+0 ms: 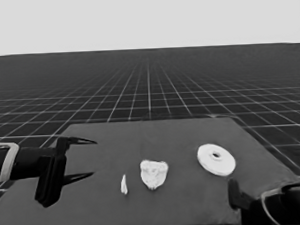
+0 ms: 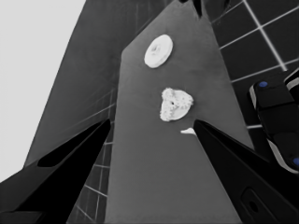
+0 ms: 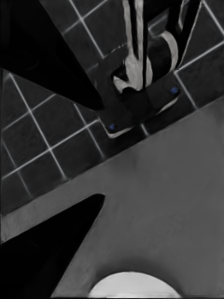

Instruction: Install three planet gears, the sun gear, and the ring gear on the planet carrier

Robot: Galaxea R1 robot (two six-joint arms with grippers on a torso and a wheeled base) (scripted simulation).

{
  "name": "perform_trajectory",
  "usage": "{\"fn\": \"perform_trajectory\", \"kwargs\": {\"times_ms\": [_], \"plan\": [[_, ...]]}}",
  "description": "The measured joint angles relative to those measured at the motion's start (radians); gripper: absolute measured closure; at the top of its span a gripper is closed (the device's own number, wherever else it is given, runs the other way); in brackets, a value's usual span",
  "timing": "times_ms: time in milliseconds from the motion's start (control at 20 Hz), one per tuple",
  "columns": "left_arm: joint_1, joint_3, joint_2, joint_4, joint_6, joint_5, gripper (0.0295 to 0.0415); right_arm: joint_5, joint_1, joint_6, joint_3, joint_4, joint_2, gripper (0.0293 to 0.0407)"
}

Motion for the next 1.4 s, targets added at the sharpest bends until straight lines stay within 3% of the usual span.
{"fn": "perform_trajectory", "kwargs": {"times_ms": [200,250,300,350,450,700,750,850,1200,1250,1400], "plan": [[0.0,0.0,0.0,0.0,0.0,0.0,0.0326,0.014,-0.012,-0.04,0.053,-0.02,-0.058,0.0315],[0.0,0.0,0.0,0.0,0.0,0.0,0.0326,-0.038,0.321,0.161,-0.25,0.449,0.059,0.0305],[0.0,0.0,0.0,0.0,0.0,0.0,0.0326,-0.128,0.427,0.24,-0.588,0.568,0.201,0.0307],[0.0,0.0,0.0,0.0,0.0,0.0,0.0326,-0.194,0.432,0.272,-0.833,0.592,0.315,0.0311],[0.0,0.0,0.0,0.0,0.0,0.0,0.0326,-0.257,0.428,0.27,-1.124,0.606,0.455,0.0314],[0.0,0.0,0.0,0.0,0.0,0.0,0.0326,-0.287,0.423,0.243,-1.318,0.609,0.548,0.0315],[0.0,0.0,0.0,0.0,0.0,0.0,0.0326,-0.225,0.354,0.231,-1.355,0.566,0.566,0.0315],[0.0,0.0,0.0,0.0,0.0,0.0,0.0326,-0.164,0.274,0.208,-1.417,0.533,0.598,0.0315],[0.0,0.0,0.0,0.0,0.0,0.0,0.0326,-0.131,0.241,0.191,-1.463,0.52,0.621,0.0315],[0.0,0.0,0.0,0.0,0.0,0.0,0.0326,-0.131,0.241,0.191,-1.464,0.52,0.621,0.0351],[0.0,0.0,0.0,0.0,0.0,0.0,0.0326,-0.131,0.241,0.191,-1.464,0.519,0.621,0.0351]]}}
